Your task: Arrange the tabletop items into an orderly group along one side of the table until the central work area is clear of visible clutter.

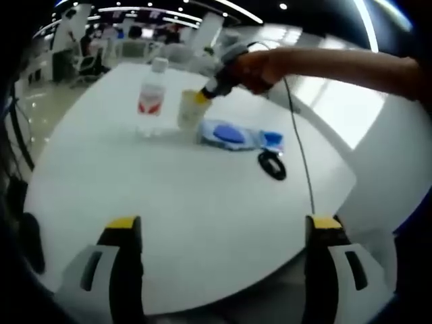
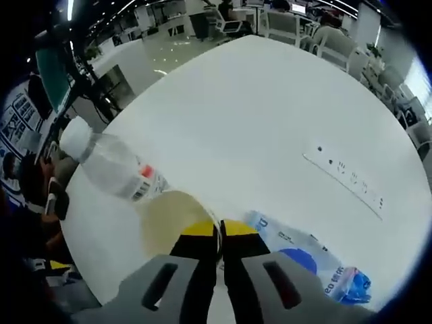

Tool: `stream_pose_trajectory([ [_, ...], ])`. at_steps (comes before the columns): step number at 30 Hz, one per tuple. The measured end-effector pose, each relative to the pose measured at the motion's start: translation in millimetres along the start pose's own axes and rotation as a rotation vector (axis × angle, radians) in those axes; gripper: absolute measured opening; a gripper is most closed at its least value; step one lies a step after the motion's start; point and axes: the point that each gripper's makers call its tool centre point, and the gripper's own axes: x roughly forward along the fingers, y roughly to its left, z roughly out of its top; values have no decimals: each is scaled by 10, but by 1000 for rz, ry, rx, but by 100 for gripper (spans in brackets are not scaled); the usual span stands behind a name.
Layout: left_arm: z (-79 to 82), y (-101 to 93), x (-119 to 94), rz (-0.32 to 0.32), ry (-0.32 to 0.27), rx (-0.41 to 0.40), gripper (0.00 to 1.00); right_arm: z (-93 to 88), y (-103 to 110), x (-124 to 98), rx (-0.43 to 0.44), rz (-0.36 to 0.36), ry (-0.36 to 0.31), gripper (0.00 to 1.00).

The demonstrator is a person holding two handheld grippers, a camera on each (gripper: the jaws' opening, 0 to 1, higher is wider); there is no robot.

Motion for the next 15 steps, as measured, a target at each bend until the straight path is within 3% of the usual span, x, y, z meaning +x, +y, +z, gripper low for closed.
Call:
stream_pose_trajectory([
  [15, -17, -8, 4, 2, 5, -6, 98, -94, -83, 148, 45, -10, 30, 1],
])
